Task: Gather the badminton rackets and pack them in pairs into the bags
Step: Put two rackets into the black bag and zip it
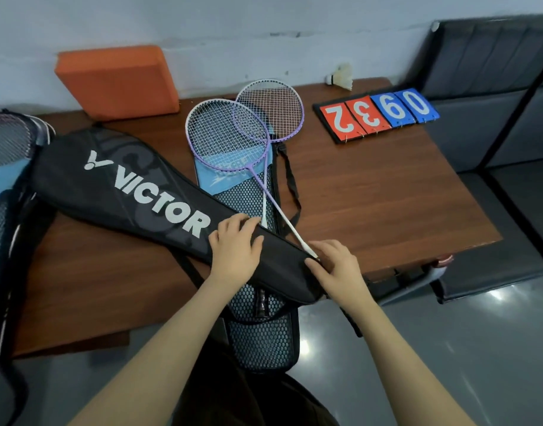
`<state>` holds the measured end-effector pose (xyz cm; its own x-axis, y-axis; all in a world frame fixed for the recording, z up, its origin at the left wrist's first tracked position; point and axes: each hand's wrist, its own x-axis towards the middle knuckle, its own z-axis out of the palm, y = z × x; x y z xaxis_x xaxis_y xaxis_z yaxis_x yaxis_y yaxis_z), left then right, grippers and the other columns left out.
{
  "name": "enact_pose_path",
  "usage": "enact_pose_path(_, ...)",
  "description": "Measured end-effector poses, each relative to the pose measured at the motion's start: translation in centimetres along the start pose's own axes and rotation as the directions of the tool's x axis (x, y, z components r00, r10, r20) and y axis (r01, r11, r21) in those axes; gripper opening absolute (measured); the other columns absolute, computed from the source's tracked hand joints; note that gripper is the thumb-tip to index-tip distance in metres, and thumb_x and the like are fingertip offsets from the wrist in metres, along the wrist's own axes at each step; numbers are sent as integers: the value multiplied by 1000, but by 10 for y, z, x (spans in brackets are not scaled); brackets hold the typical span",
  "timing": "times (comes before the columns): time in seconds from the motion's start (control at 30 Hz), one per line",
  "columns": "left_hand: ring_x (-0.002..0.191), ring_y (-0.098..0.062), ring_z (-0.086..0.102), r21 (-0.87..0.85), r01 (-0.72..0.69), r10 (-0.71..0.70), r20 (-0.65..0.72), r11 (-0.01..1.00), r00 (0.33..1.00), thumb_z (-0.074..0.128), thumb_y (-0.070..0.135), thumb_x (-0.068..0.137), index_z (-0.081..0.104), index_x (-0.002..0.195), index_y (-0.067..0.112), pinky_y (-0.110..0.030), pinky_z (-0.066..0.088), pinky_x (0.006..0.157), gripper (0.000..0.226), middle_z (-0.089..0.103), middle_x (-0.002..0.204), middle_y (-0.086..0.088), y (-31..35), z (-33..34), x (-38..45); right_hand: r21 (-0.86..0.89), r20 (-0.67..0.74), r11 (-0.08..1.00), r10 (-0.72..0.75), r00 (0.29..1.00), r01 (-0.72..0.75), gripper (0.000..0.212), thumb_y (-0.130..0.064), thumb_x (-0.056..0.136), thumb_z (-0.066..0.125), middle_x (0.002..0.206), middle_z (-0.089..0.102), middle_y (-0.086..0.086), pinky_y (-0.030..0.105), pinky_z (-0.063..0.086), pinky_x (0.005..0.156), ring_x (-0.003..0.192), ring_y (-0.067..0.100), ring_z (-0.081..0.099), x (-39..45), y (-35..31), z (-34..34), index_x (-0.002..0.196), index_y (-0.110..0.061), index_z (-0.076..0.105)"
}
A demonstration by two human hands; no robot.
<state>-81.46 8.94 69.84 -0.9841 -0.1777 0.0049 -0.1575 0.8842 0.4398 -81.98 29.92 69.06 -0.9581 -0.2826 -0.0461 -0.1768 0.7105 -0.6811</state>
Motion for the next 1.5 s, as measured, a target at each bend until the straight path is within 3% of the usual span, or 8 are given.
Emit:
enact_pose_path(0.3,127,-38,28,-157,520,-528,-18,840,849,55,43,87,23,143,13,-47,26,104,71,17,146,-20,-48,-9,-40,-207,250,964,-115,961,169,47,-40,93,47,123,53,-1,41,25,99,118,20,46,77,-56,53,138,-30,39)
enact_pose_path(0.47,132,-31,28,-279,522,-539,19,806,842,58,42,85,19,143,10,-46,25,106,77,24,144,-15,-66,-8,-36,-174,331,961,-147,932,214,51,-39,89,56,122,57,-2,31,19,93,109,18,52,103,-72,60,136,-36,38)
enact_pose_path(0.6,124,-26,40,-613,523,-640,38,592,768,71,30,78,23,143,14,-44,35,106,82,27,140,-8,-70,-8,-43,-11,358,955,-274,893,298,55,-31,82,67,104,68,-6,40,36,100,82,8,56,94,-77,59,134,-32,46)
enact_pose_path(0.7,119,-16,41,-719,474,-711,-39,508,702,72,20,78,25,142,16,-28,35,105,80,27,137,-1,-65,-10,-54,112,290,943,-334,897,314,53,-26,82,68,117,65,-9,42,42,99,97,5,61,68,-68,71,132,-27,50)
enact_pose_path(0.93,137,-13,22,-627,419,-629,-147,656,764,64,17,85,29,143,16,-14,15,104,68,20,149,-5,-69,-28,-65,299,237,938,-249,939,173,49,-13,84,67,121,59,-7,14,40,97,111,4,55,46,-82,95,131,-15,52)
enact_pose_path(1.13,139,-15,20,-578,370,-550,-169,727,818,60,9,87,34,141,16,-14,13,106,61,20,152,-8,-82,-52,-75,139,94,907,-412,906,398,42,-18,87,58,91,69,10,38,52,76,83,25,65,32,-106,103,127,-7,54)
enact_pose_path(1.4,130,7,21,-647,129,-420,-319,752,850,57,2,87,44,135,20,-3,18,105,53,31,148,-4,-114,-100,-93,-39,-44,866,-499,865,498,42,-28,87,48,64,59,0,25,35,64,58,10,47,12,-162,118,119,-3,60)
enact_pose_path(1.5,135,-2,26,-669,43,-375,-361,742,854,55,-1,87,47,132,15,-23,25,112,49,34,146,-3,-145,-125,-97,-18,-82,875,-483,872,483,40,-25,86,55,65,61,0,22,35,67,59,10,47,7,-197,135,119,-3,60)
